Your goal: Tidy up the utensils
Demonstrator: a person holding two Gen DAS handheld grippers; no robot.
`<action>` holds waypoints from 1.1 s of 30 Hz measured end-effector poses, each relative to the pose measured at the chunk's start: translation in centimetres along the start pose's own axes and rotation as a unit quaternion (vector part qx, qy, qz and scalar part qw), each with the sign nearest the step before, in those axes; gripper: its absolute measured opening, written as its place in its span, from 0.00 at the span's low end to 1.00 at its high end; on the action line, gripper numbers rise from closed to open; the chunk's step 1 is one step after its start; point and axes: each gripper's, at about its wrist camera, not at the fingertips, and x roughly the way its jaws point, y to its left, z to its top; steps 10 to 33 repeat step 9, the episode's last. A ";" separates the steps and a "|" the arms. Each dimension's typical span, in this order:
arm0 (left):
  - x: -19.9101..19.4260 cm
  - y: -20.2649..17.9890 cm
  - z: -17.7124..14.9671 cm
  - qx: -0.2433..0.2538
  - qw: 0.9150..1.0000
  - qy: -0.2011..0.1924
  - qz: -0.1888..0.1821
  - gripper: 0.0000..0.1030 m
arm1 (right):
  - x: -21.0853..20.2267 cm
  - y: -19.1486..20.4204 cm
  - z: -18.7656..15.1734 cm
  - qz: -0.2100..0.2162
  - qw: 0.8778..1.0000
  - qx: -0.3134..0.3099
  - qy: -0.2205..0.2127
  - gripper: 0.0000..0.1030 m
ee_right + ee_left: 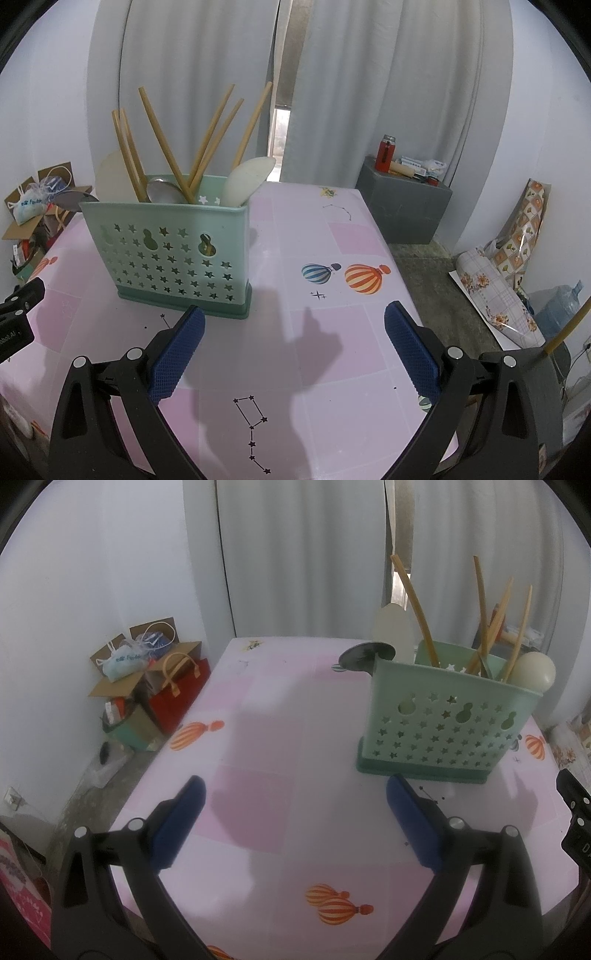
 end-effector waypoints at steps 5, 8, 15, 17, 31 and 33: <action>0.1 0.2 0.2 -0.002 1.000 0.002 0.000 0.92 | 0.0 0.0 0.0 0.000 1.000 0.001 0.000 0.92; 0.0 0.2 0.1 -0.002 1.000 0.003 0.000 0.92 | 0.0 0.0 0.0 0.001 1.000 0.001 0.000 0.92; 0.0 0.2 0.1 -0.002 1.000 0.003 0.000 0.92 | 0.1 -0.1 0.1 0.000 1.000 0.001 0.000 0.92; 0.0 0.2 0.1 -0.002 1.000 0.003 0.000 0.92 | 0.1 -0.1 0.1 0.000 1.000 0.001 0.000 0.92; 0.0 0.2 0.1 -0.002 1.000 0.003 0.000 0.92 | 0.1 -0.1 0.1 0.000 1.000 0.001 0.000 0.92; 0.0 0.2 0.1 -0.002 1.000 0.003 0.000 0.92 | 0.1 -0.1 0.1 0.000 1.000 0.001 0.000 0.92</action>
